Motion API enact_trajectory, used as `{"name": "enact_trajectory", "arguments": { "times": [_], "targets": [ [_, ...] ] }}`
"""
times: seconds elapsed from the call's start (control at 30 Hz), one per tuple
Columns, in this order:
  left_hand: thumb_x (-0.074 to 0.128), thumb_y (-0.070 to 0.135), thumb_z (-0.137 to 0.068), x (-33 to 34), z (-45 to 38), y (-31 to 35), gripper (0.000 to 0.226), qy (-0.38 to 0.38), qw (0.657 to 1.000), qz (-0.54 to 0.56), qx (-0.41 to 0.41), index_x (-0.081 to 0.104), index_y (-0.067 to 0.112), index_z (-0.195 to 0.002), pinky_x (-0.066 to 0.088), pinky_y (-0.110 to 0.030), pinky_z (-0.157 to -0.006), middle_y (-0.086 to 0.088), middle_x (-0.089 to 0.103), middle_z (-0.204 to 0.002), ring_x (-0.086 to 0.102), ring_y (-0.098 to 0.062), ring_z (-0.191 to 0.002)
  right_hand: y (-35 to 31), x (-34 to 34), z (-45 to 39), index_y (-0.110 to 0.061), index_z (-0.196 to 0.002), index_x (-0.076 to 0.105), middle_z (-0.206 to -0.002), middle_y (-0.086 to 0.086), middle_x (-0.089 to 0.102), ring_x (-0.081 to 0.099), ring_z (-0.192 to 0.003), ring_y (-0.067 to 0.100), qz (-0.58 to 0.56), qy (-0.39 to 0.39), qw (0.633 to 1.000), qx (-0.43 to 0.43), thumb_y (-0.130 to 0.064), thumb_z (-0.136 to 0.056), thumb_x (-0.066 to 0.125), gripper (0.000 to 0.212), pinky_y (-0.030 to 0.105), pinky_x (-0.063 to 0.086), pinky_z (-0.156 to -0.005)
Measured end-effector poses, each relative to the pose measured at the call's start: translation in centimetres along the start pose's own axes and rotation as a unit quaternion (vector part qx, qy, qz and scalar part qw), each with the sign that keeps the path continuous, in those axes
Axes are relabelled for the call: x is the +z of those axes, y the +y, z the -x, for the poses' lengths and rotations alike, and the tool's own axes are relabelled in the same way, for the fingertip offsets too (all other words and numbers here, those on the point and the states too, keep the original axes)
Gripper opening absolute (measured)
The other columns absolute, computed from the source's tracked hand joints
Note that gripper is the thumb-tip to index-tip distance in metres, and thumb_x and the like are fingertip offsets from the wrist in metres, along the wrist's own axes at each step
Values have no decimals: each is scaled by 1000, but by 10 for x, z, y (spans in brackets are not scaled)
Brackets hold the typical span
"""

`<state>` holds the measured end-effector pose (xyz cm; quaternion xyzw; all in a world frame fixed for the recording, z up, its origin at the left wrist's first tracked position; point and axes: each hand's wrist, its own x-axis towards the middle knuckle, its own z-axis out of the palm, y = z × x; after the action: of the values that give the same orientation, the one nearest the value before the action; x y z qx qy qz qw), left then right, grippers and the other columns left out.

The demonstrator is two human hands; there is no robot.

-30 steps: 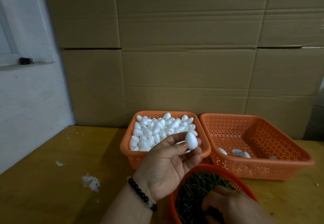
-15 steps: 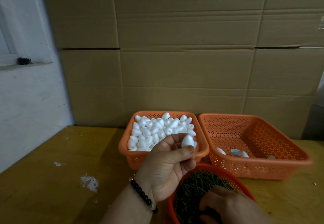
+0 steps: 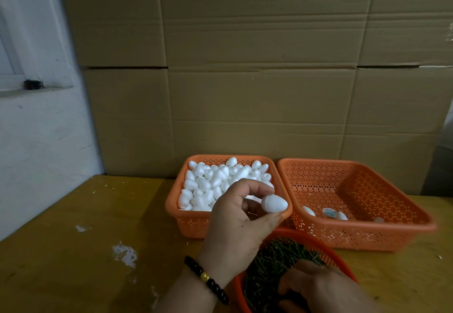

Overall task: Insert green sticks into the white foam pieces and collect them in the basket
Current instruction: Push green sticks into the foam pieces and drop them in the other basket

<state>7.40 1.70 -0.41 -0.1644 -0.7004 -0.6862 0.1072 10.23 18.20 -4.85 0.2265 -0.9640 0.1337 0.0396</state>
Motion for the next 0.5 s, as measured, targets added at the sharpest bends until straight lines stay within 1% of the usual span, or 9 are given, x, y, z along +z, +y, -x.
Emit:
{"name": "enact_trajectory", "arguments": {
  "times": [0.03,0.07,0.13,0.17,0.2,0.27,0.3,0.37,0.5],
  "targets": [
    [83,18,-66,1,0,0,34,2,1000,-15,17,66,35,-91,58,-48,-76,-7,70,-90,68,-30,-83,0,0,0,-44,-118,45,-110,-23,47,51,-105,1,-2,-1,1000,1,-61,-87,44,35,17,37,-96],
    [82,15,-69,1,0,0,35,3,999,-32,39,65,36,-92,59,-41,-74,-7,69,-93,68,-26,-82,0,1,0,-44,-118,45,-111,-22,47,51,-107,1,0,2,1000,1,-61,-87,43,36,16,34,-98],
    [79,12,-72,1,1,0,37,3,994,-74,85,64,38,-93,55,-25,-68,0,67,-94,67,-17,-78,0,1,1,-45,-120,43,-115,-20,48,49,-111,0,9,12,1000,3,-61,-87,42,37,11,14,-103],
    [79,12,-72,1,1,-1,38,4,990,-94,105,63,39,-93,52,-19,-67,6,64,-94,66,-14,-77,0,1,1,-45,-120,43,-116,-19,48,48,-112,-1,13,13,1000,4,-61,-87,41,37,8,8,-102],
    [78,12,-72,2,2,-1,37,6,986,-113,120,63,38,-93,50,-16,-67,11,62,-94,64,-12,-78,-1,1,1,-45,-121,43,-116,-19,48,49,-112,-2,16,12,1000,3,-61,-87,41,37,9,11,-103],
    [78,11,-73,3,2,0,35,9,980,-141,142,64,35,-93,49,-14,-68,17,58,-95,63,-11,-80,-1,1,1,-44,-120,45,-116,-20,48,49,-111,-1,18,6,1000,1,-60,-88,41,36,17,23,-105],
    [78,11,-73,4,3,0,33,11,977,-150,149,64,34,-92,49,-13,-68,17,58,-95,63,-10,-79,-1,1,1,-44,-120,45,-116,-20,47,49,-110,0,17,3,1000,0,-60,-88,41,36,18,27,-104],
    [78,13,-74,3,3,1,32,13,975,-158,155,64,35,-92,48,-12,-67,17,58,-95,62,-9,-79,-1,1,1,-43,-120,45,-115,-21,46,50,-109,1,10,5,1000,-2,-60,-88,42,36,17,33,-99],
    [79,19,-75,2,2,-1,28,19,977,-161,137,65,36,-92,50,-13,-68,16,58,-95,63,-8,-83,-1,1,1,-42,-119,47,-110,-24,46,50,-107,0,-5,15,1000,-7,-60,-88,42,35,16,34,-98]
  ]
}}
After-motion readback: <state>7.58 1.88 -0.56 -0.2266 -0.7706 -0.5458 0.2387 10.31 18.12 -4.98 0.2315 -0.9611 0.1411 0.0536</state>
